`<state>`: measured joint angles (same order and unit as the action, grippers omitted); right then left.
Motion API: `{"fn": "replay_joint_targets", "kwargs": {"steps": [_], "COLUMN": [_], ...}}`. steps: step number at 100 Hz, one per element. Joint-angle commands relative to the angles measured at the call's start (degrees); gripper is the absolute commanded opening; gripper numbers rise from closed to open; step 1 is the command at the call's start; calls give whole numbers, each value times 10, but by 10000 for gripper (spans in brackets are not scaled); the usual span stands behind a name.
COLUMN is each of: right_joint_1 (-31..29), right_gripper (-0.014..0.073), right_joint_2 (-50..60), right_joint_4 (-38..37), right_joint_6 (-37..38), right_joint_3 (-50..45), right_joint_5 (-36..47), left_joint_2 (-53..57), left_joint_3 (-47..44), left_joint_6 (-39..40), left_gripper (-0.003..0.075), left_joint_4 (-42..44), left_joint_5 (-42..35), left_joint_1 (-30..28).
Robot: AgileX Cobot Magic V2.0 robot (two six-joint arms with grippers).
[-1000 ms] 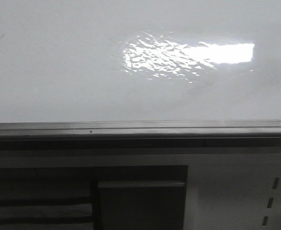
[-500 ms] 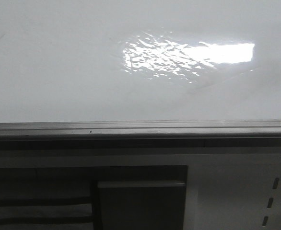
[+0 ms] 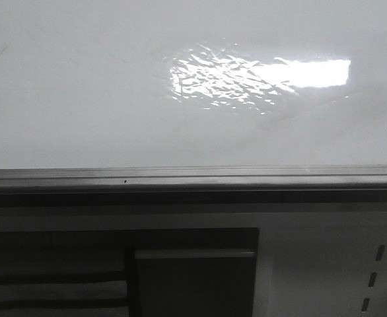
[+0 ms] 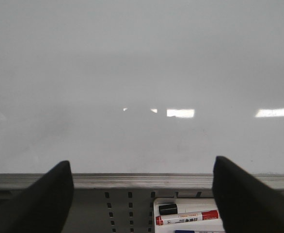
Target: Write number 4 on whiteboard
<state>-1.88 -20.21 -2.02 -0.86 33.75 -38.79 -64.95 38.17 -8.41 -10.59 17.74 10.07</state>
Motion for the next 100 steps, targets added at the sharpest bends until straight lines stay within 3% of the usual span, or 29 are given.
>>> {"fn": "replay_joint_targets", "kwargs": {"steps": [1, 74, 85, 100], "right_joint_1": [-2, -2, -2, -1], "right_gripper": [531, 531, 531, 531], "right_joint_2": [-9, -9, -22, -79], "right_joint_4": [0, 15, 39, 77], "right_joint_6": [3, 3, 3, -40], "right_joint_3": [19, 23, 56, 124], "right_joint_5": [37, 54, 11, -89], "left_joint_2": [8, 8, 10, 10], "left_joint_3": [17, 18, 42, 115], "left_joint_6": [-1, -1, -15, -122], "left_gripper": [164, -3, -20, -20], "left_joint_4": [-8, 3, 4, -12], "left_joint_5": [-45, -62, -5, 144], "left_joint_1": [6, 5, 5, 6]}}
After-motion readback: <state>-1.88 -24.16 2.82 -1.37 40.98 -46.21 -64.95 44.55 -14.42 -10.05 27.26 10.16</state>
